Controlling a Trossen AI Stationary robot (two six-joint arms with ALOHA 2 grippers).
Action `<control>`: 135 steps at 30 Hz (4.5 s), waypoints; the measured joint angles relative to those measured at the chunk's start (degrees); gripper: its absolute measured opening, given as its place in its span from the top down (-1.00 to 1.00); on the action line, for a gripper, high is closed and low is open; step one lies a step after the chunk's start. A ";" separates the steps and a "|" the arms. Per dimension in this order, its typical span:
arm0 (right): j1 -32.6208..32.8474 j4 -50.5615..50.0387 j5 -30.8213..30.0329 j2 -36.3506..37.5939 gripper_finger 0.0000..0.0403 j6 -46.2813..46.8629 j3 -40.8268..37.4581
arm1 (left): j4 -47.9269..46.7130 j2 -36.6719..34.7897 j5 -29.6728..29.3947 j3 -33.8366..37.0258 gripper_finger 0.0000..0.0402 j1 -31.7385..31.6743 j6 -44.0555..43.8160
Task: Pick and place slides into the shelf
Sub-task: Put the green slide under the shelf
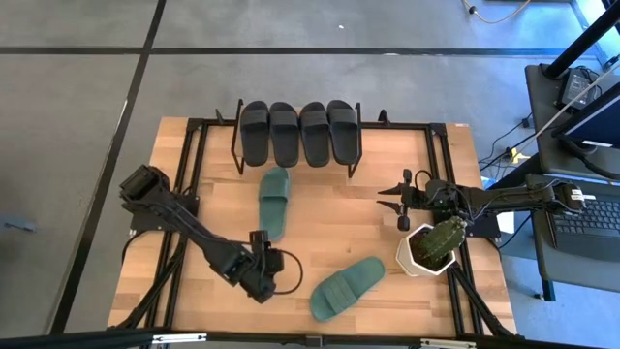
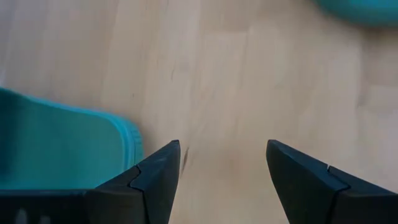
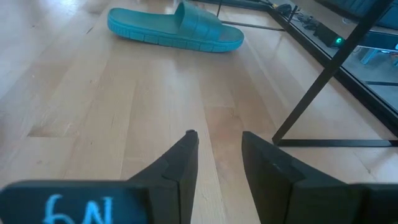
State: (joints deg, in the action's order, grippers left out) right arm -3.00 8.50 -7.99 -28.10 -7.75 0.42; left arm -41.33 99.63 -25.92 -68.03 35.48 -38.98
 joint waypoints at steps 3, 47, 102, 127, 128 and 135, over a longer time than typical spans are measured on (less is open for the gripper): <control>-0.01 -0.01 0.01 -0.02 0.38 -0.02 0.01 | 3.51 0.00 1.85 3.88 -0.14 -1.22 0.11; -0.01 -0.16 -0.02 -0.02 0.38 -0.09 -0.01 | 78.11 -16.55 -0.06 50.71 -0.14 0.40 12.07; 0.00 -0.25 -0.03 -0.01 0.38 -0.26 -0.01 | 78.87 -4.26 -11.96 50.67 -0.14 -22.32 15.90; 0.01 -0.27 -0.03 0.00 0.38 -0.28 -0.01 | 81.12 -9.42 12.16 50.62 -0.14 -24.34 20.06; 0.01 -0.27 -0.02 -0.02 0.38 -0.30 -0.01 | 82.52 -10.26 14.44 50.62 -0.14 -23.58 20.88; 0.01 -0.27 -0.04 -0.01 0.38 -0.31 -0.01 | 97.22 -15.05 24.28 50.57 -0.14 -15.81 33.25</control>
State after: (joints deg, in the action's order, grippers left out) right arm -2.99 8.23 -8.03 -28.10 -8.05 0.40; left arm 55.89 84.58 -1.64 -17.47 19.66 -5.73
